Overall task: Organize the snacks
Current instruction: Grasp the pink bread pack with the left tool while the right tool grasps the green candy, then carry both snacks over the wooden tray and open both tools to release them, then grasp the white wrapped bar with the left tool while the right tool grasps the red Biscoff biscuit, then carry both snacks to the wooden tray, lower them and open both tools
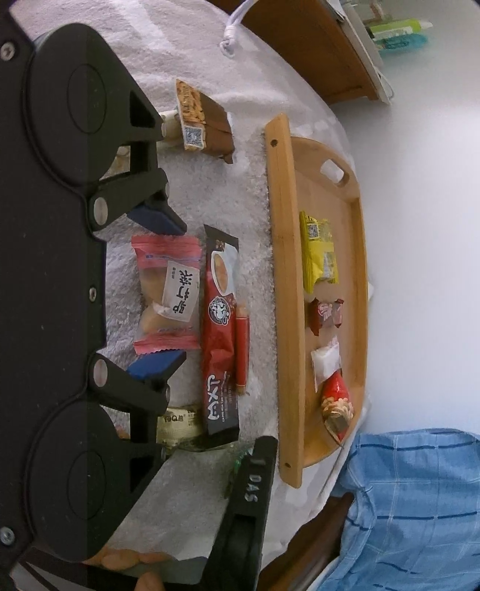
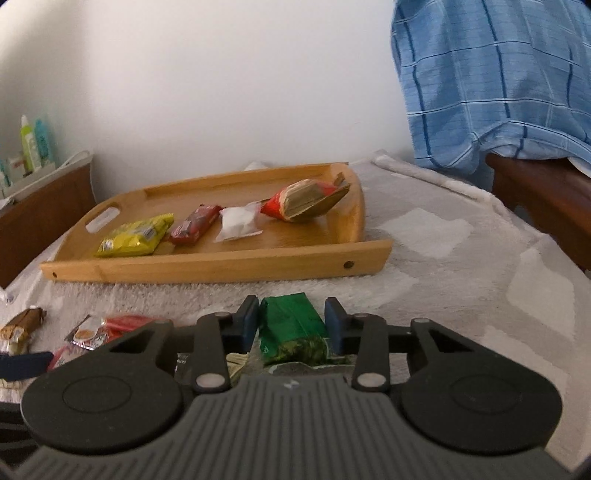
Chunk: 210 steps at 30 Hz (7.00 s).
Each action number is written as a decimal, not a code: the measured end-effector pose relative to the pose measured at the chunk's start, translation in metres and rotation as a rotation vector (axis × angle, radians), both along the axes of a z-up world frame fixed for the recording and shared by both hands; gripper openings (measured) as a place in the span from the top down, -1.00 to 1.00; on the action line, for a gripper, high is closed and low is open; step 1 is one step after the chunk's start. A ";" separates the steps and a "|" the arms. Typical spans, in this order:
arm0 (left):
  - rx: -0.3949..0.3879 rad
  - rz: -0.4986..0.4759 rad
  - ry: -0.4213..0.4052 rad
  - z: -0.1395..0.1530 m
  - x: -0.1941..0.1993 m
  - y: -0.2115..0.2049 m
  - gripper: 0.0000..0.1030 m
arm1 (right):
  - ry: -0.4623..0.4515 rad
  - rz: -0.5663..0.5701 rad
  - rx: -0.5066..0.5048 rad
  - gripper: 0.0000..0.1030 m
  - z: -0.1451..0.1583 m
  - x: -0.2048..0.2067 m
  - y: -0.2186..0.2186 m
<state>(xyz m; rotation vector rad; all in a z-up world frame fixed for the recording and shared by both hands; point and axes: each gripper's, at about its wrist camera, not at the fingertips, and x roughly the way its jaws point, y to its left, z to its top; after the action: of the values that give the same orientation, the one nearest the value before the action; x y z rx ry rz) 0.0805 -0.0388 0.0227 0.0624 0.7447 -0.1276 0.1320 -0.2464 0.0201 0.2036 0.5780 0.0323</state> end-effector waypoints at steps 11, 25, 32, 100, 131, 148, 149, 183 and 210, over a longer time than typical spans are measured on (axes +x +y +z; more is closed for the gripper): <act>-0.025 -0.007 -0.011 0.011 -0.009 0.002 0.18 | -0.013 -0.034 0.015 0.00 0.005 -0.011 -0.013; -0.020 0.029 -0.033 0.026 -0.004 0.004 0.21 | 0.030 -0.002 -0.043 0.27 -0.002 -0.017 -0.004; -0.031 0.020 -0.086 0.048 0.005 0.008 0.21 | -0.077 0.020 0.013 0.30 0.017 -0.029 -0.013; -0.066 -0.006 -0.091 0.053 0.218 0.012 -0.64 | 0.088 0.096 -0.037 -0.57 0.039 0.198 -0.028; -0.045 0.107 -0.181 0.042 -0.057 0.095 -0.95 | -0.076 -0.012 0.005 -1.00 0.028 -0.107 0.024; -0.066 0.222 -0.054 -0.012 -0.020 0.095 -0.11 | -0.090 -0.029 -0.078 -1.00 -0.023 -0.141 0.055; -0.058 0.220 -0.060 -0.012 -0.020 0.094 -0.01 | -0.091 -0.021 -0.085 -1.00 -0.023 -0.140 0.057; -0.133 0.078 -0.057 0.027 -0.072 0.061 0.60 | -0.056 -0.004 -0.094 0.26 0.013 -0.132 0.054; -0.207 0.048 -0.140 0.115 0.084 0.086 0.61 | -0.125 0.006 0.053 0.27 0.109 0.015 0.020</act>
<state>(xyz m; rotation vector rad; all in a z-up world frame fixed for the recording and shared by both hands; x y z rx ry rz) 0.1643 0.0472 0.1376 -0.1420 0.5893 -0.1518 0.1470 -0.2263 0.1292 0.2495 0.4539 0.0662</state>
